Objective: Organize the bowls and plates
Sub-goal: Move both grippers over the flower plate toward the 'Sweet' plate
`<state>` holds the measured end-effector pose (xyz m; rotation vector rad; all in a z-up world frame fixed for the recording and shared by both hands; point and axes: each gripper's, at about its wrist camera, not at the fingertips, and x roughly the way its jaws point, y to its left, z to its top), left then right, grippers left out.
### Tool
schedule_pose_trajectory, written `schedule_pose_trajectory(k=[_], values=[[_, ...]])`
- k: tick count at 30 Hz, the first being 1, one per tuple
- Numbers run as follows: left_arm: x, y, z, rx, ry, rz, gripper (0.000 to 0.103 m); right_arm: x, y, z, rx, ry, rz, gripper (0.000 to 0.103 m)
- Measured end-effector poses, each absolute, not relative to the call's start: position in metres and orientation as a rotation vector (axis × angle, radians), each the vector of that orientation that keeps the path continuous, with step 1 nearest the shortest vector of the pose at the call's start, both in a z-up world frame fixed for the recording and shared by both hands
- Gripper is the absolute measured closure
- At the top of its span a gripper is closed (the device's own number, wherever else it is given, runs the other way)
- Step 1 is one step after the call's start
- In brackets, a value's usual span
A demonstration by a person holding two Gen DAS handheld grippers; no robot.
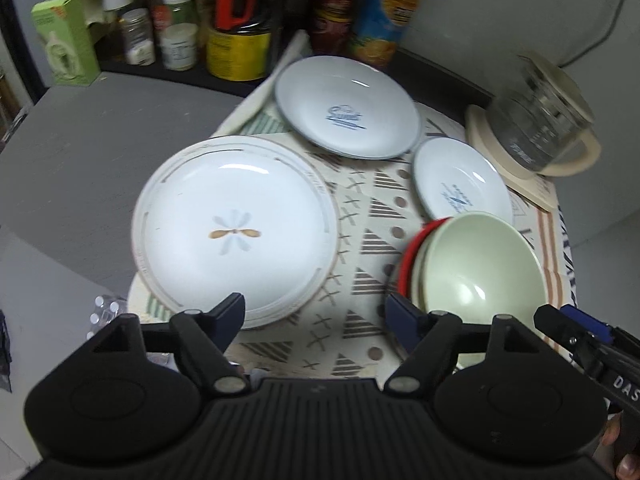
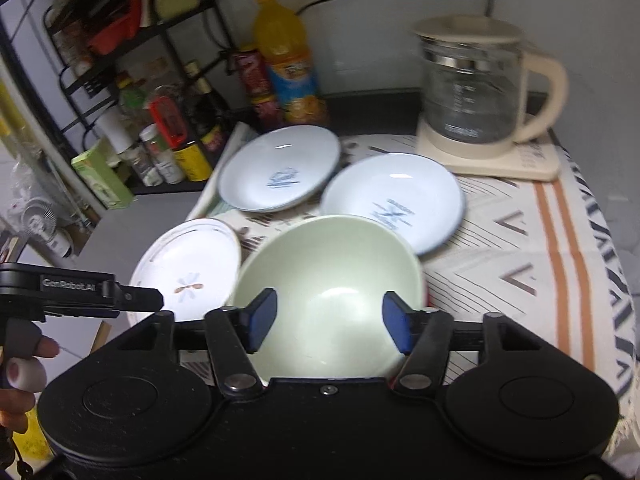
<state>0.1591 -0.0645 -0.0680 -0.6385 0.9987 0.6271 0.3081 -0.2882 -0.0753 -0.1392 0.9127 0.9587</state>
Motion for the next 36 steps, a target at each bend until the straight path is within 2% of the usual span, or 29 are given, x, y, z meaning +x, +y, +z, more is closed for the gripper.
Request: schedule_pose_trajectory(k=[8,22,36], values=[[0.147,-0.04,-0.073,-0.654,0.993,0.64,0.026,0.292,-0.253,-0.07,-0.164,0.9,1.011,0.027],[0.142,0.021,-0.08,-0.643,1.024,0.563,0.025,0.269,-0.189,-0.073,-0.17,0.93,0.94,0.025],[0.168,0.087,-0.074,-0.598,0.973,0.458,0.026,0.273,-0.138,-0.075,-0.112,0.916,0.776,0.025]])
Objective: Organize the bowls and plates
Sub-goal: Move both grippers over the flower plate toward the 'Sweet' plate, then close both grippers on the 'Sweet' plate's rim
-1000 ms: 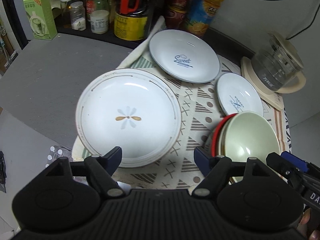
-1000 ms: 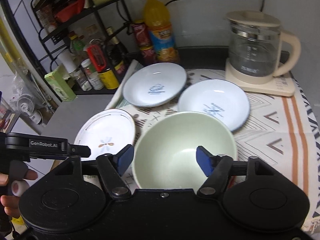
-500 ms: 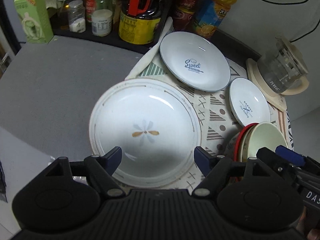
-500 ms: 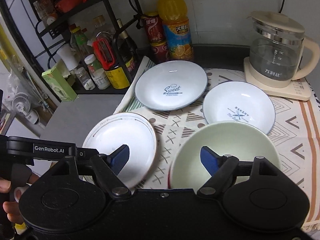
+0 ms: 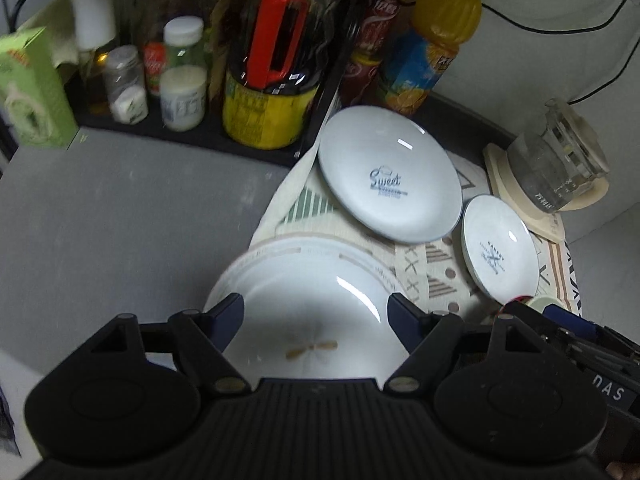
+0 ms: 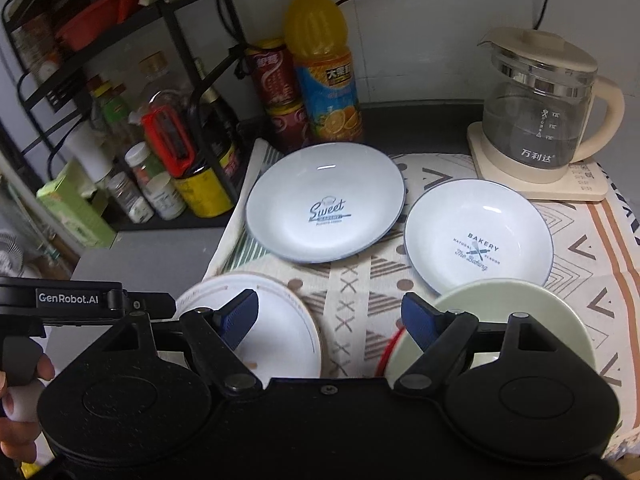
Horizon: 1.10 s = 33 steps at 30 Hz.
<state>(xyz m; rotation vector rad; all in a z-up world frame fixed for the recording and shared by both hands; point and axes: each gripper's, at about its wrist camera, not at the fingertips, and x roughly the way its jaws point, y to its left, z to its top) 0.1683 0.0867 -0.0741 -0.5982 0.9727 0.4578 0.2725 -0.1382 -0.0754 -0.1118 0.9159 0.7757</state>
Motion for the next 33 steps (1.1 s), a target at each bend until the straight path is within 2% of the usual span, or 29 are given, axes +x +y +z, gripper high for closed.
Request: schedule_pose_trajectory(k=[5,15,18,23,28,33], values=[[0.184,0.104,-0.081,-0.577,0.959,0.401,0.028,0.276,-0.122,-0.081,-0.073,0.908,0.72,0.026],[0.206,0.131,-0.095,-0.609,0.913,0.305,0.035,0.278,-0.096,-0.087,-0.031,0.891,0.63,0.033],[0.213,0.135,-0.099,-0.619,0.895,0.295,0.039,0.28,-0.088,-0.091,-0.028,0.894,0.606,0.04],[0.226,0.14,-0.113,-0.657,0.88,0.291,0.051,0.291,-0.08,-0.103,0.03,0.929,0.569,0.044],[0.241,0.144,-0.132,-0.691,0.886,0.299,0.061,0.305,-0.073,-0.12,0.087,0.978,0.533,0.057],[0.255,0.145,-0.148,-0.67,0.904,0.305,0.064,0.316,-0.063,-0.137,0.073,1.004,0.493,0.059]])
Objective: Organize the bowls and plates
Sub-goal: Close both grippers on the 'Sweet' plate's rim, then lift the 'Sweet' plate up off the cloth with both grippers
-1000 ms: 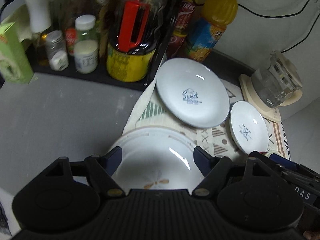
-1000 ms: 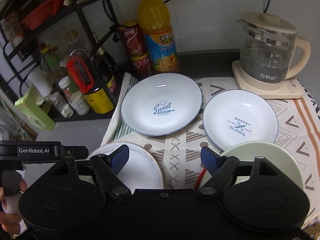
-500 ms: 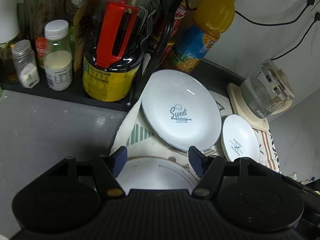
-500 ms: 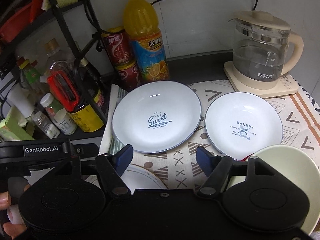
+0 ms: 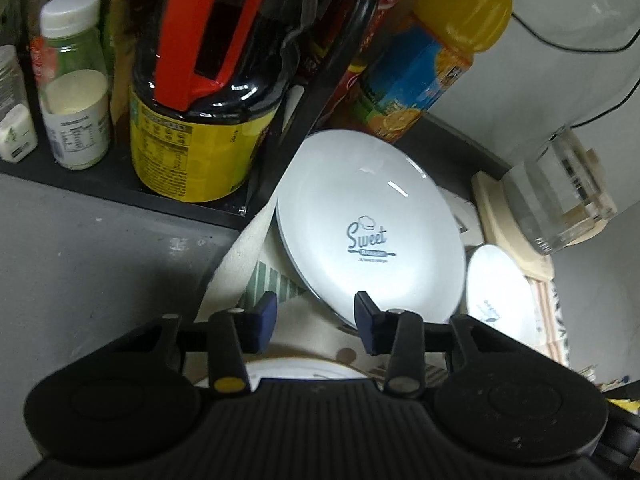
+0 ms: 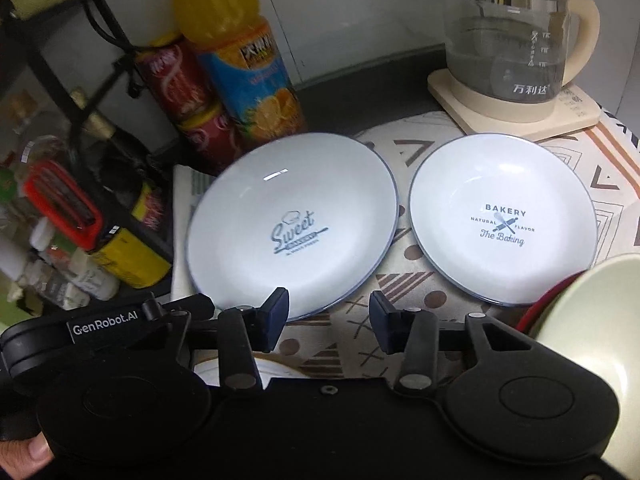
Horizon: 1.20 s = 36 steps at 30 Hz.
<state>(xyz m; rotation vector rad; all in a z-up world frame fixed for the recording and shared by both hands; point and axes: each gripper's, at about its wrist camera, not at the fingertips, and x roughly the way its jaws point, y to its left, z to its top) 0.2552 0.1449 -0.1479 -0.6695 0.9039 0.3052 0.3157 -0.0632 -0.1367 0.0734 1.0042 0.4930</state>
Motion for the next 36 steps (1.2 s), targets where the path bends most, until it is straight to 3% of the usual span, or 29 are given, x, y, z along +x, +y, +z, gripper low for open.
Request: schedule_pose_trajectory(k=[17,25,36], values=[[0.293,0.149,-0.187,-0.689,0.942,0.314,0.083,0.355,-0.045,-0.186,0.154,1.087,0.424,0.077],[0.299,0.15,-0.194,-0.682,0.936,0.305,0.086,0.363,-0.041,-0.194,0.166,1.058,0.406,0.077],[0.295,0.146,-0.179,-0.641,0.919,0.293,0.087,0.357,-0.046,-0.176,0.154,1.021,0.412,0.086]])
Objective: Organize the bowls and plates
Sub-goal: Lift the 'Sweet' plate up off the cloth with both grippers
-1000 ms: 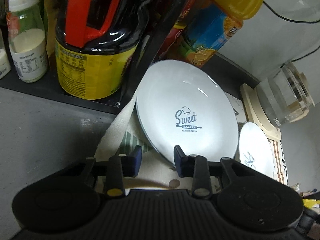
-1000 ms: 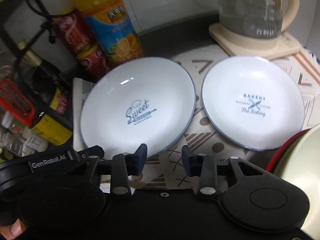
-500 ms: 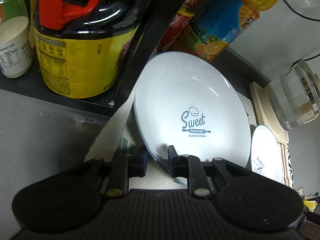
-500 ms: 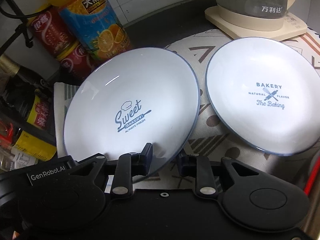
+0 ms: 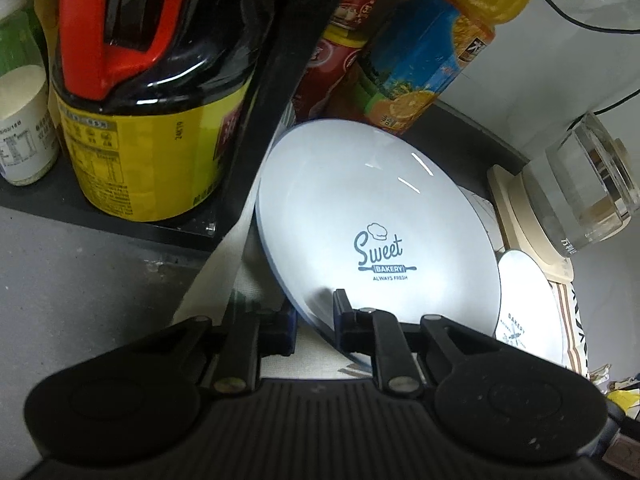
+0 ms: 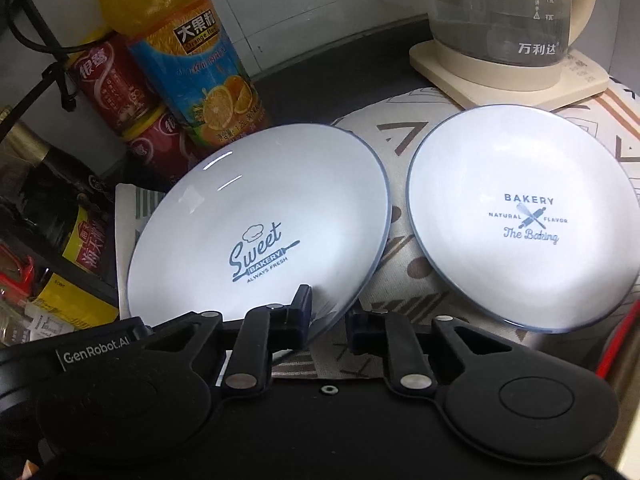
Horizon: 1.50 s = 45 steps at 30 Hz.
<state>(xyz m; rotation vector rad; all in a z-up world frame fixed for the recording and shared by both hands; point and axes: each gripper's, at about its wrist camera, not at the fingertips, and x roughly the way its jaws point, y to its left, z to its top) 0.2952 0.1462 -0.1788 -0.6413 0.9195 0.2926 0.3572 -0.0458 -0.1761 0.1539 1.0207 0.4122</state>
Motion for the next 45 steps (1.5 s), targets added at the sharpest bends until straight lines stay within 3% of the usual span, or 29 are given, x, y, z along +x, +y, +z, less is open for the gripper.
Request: schedule_pose_trajectory(k=[45], values=[[0.167,0.071,-0.127,-0.672,0.813,0.436,0.086,0.261,-0.119,-0.125,0.068,0.905,0.638,0.086]])
